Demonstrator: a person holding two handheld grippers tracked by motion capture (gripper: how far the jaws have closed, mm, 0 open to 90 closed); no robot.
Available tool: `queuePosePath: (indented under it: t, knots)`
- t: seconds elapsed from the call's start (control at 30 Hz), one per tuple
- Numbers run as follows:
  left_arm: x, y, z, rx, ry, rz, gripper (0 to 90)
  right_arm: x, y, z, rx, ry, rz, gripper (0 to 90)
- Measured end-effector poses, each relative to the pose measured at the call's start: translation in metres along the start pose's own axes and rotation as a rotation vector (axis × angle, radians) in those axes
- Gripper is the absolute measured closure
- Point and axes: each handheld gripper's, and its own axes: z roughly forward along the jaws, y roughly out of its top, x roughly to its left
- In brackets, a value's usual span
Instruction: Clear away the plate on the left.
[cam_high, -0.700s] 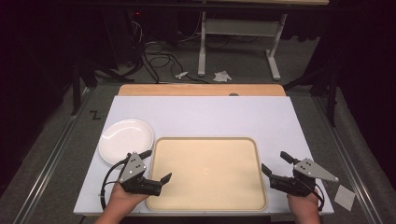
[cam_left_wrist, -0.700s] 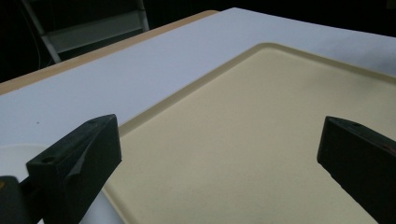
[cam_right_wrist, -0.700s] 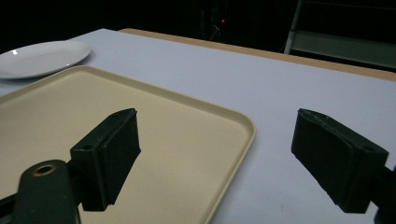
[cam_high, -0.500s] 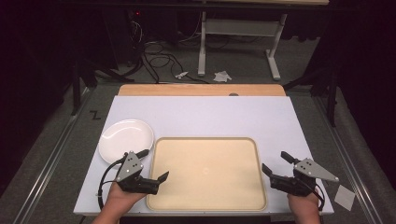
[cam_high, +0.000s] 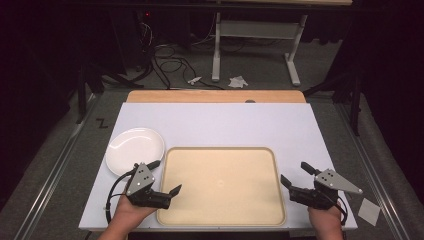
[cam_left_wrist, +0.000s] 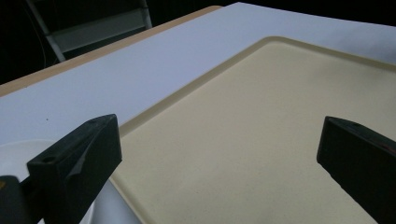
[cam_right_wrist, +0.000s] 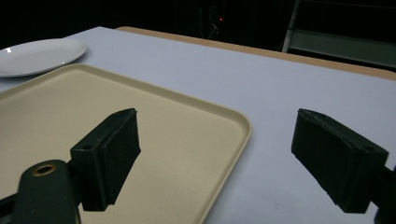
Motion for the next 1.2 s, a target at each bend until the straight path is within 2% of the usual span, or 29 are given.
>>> queuePosePath:
  t: [0.43, 0.73, 0.93, 1.2]
  knots:
    - [0.001, 0.000, -0.001, -0.003, 0.004, 0.007, 0.6, 0.001, 0.000, 0.000, 0.000, 0.000, -0.005, 16.2]
    - [0.004, 0.004, -0.003, -0.023, 0.013, -0.006, 0.6, 0.001, 0.000, -0.001, 0.001, -0.001, -0.002, 16.3]
    - [0.012, 0.006, -0.003, -0.023, 0.031, -0.012, 0.6, 0.001, 0.000, -0.001, 0.002, -0.004, 0.002, 16.3]
    - [0.026, 0.013, -0.008, -0.051, 0.070, -0.021, 0.4, 0.000, 0.000, -0.001, 0.002, -0.006, -0.003, 16.3]
